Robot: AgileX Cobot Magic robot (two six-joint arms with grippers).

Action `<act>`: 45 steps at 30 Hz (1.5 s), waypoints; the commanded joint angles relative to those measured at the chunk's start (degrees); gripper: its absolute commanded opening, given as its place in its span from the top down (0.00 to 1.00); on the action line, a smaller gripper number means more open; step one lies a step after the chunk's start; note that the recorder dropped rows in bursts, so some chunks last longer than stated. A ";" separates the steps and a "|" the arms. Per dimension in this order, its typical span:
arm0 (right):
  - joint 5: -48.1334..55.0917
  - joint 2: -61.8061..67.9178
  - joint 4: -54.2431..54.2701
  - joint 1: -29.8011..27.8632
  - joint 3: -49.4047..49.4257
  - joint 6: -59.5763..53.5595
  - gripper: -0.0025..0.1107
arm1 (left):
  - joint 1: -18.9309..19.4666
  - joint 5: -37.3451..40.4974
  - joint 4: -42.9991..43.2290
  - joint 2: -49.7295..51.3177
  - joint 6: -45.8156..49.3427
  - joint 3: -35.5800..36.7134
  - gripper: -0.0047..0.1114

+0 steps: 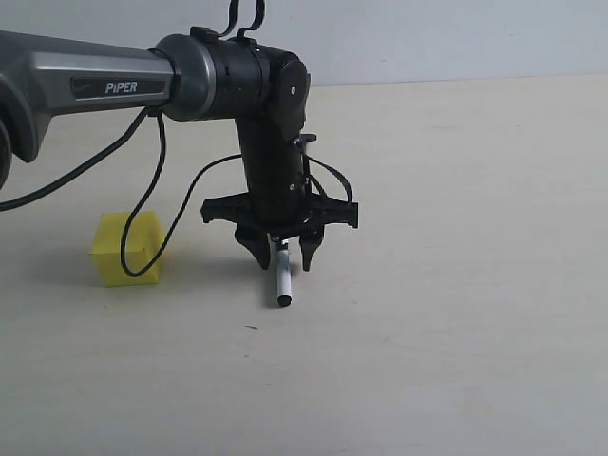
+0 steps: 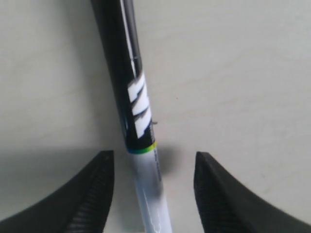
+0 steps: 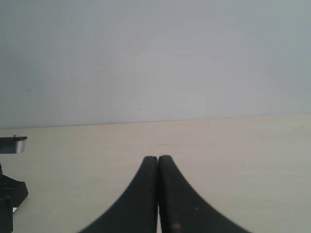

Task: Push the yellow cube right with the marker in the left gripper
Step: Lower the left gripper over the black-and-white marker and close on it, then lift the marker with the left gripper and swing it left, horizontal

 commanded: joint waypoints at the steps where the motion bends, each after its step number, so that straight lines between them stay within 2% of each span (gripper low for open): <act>1: -0.27 -0.27 -0.09 0.05 0.26 -0.15 0.98 | -0.20 -0.59 0.00 -0.35 -0.25 -0.44 0.53; 17: -0.27 -0.27 -0.09 0.05 0.26 -0.14 0.98 | -0.20 -0.01 0.00 1.41 -0.12 -0.44 0.53; 19: -0.27 -0.27 -0.09 0.05 0.26 -0.14 0.98 | -0.20 -0.01 0.00 1.41 0.44 -0.44 0.56; 24: -0.27 -0.27 -0.09 0.05 0.26 -0.26 0.98 | -0.20 0.74 0.00 1.41 6.66 -1.11 0.95; 28: -0.27 -0.27 -0.09 0.05 0.26 -0.26 0.98 | -0.20 5.84 0.26 0.57 12.73 -6.08 0.96; 33: -0.27 -0.27 -0.09 0.05 0.26 -0.15 0.98 | -0.20 5.84 0.91 -4.46 27.38 -12.27 0.96; 35: -0.27 -0.27 -0.09 0.05 0.26 -0.15 0.98 | -0.20 5.84 1.73 -7.74 34.57 -12.03 0.96; 40: -0.27 -0.27 -0.09 0.05 0.26 -0.15 0.98 | -0.20 5.84 11.40 -14.95 37.71 -11.76 0.96; 45: -0.27 -0.27 -0.09 0.05 0.26 -0.15 0.98 | -0.07 5.84 13.73 -20.33 48.56 -9.09 0.96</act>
